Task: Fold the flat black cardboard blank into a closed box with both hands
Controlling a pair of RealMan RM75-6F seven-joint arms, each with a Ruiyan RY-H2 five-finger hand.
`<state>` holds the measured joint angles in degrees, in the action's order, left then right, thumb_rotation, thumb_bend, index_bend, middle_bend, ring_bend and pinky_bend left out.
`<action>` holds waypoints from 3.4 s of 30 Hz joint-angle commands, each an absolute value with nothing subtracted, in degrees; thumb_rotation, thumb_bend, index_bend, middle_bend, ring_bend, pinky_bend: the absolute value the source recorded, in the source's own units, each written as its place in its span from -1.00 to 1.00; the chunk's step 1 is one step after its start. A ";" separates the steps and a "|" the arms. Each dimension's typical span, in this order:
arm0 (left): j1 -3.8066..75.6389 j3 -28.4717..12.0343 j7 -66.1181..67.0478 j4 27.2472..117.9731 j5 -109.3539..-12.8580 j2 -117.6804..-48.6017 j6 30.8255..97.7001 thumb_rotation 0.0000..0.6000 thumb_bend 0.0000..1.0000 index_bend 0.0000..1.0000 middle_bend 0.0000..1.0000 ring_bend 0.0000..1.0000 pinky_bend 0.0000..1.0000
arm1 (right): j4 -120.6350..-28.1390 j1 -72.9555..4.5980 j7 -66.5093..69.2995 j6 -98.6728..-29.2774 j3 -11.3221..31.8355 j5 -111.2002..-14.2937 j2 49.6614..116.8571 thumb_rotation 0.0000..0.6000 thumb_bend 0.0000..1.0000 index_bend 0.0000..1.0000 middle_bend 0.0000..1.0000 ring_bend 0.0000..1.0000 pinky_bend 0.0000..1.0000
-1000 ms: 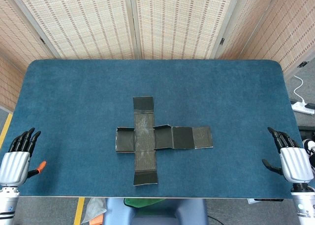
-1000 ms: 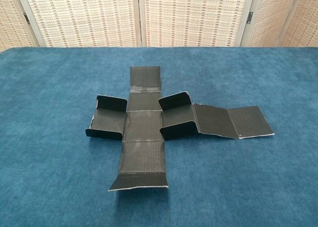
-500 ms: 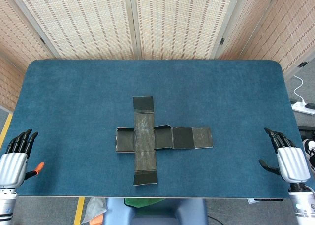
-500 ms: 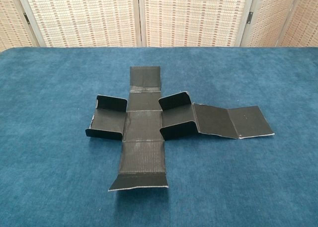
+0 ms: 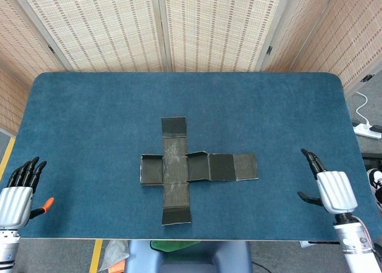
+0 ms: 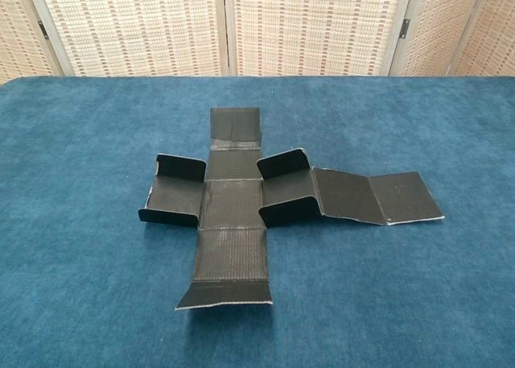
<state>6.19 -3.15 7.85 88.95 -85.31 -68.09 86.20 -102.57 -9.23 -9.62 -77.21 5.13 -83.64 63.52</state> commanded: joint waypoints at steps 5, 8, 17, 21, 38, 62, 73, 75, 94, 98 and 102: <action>5.86 -2.81 7.23 88.21 -84.87 -68.54 85.87 1.00 -0.57 -1.00 -1.00 -1.00 -0.75 | -107.46 -17.36 -17.84 -65.88 7.64 -74.68 67.94 1.00 -0.95 -1.00 -0.87 0.51 1.00; 5.67 -2.65 6.78 87.66 -84.45 -68.84 85.54 1.00 -0.57 -1.00 -1.00 -1.00 -0.75 | -107.60 -20.07 -19.33 -62.85 9.11 -69.66 70.71 1.00 -0.94 -1.00 -0.88 0.51 1.00; 5.60 -2.21 5.42 86.41 -84.78 -69.22 85.07 1.00 -0.57 -1.00 -1.00 -1.00 -0.75 | -103.46 -29.73 -23.22 -52.28 12.66 -52.42 77.56 1.00 -0.87 -1.00 -0.94 0.53 1.00; 5.55 -2.01 4.85 85.90 -85.06 -69.44 84.99 1.00 -0.57 -1.00 -1.00 -1.00 -0.75 | -101.01 -34.87 -27.92 -50.70 12.83 -42.85 80.43 1.00 -0.83 -1.00 -0.94 0.53 1.00; 5.99 -2.01 4.70 85.40 -84.84 -69.67 83.81 1.00 -0.57 -1.00 -1.00 -1.00 -0.75 | -90.67 -48.86 -35.95 -50.17 11.41 -24.04 89.94 1.00 -0.83 -1.00 -0.95 0.53 1.00; 8.47 -2.66 1.56 82.67 -85.06 -70.76 80.44 1.00 -0.57 -1.00 -1.00 -1.00 -0.76 | -86.89 -54.87 -39.61 -56.13 9.72 -21.01 95.59 1.00 -0.55 -0.20 -0.60 0.53 1.00; 20.14 -9.00 0.74 73.45 -85.48 -80.02 73.12 1.00 -0.53 -0.51 -0.54 0.15 0.20 | -88.41 -51.72 -32.72 -56.45 10.32 -28.79 94.48 1.00 -0.54 -0.20 -0.34 0.53 1.00; 22.91 -9.92 2.05 71.57 -84.35 -82.04 69.77 1.00 -0.53 -0.46 -0.49 0.23 0.25 | -87.92 -51.58 -32.23 -56.34 10.24 -29.87 94.88 1.00 -0.54 -0.20 -0.30 0.54 1.00; 34.27 -11.93 17.93 63.61 -71.96 -94.79 54.82 1.00 -0.63 -1.00 -1.00 0.06 0.22 | -83.87 -51.22 -37.80 -61.94 7.44 -40.07 99.79 1.00 -0.54 -0.20 -0.23 0.54 1.00; 34.56 -11.74 16.25 62.72 -71.23 -96.21 54.49 1.00 -0.64 -1.00 -1.00 0.06 0.23 | -83.55 -50.98 -38.44 -62.01 7.41 -41.09 100.37 1.00 -0.54 -0.20 -0.22 0.54 1.00; 34.94 -11.41 13.27 63.25 -71.35 -96.81 53.90 1.00 -0.64 -1.00 -1.00 0.06 0.24 | -83.07 -50.72 -38.83 -62.06 7.64 -42.00 100.90 1.00 -0.54 -0.20 -0.22 0.54 1.00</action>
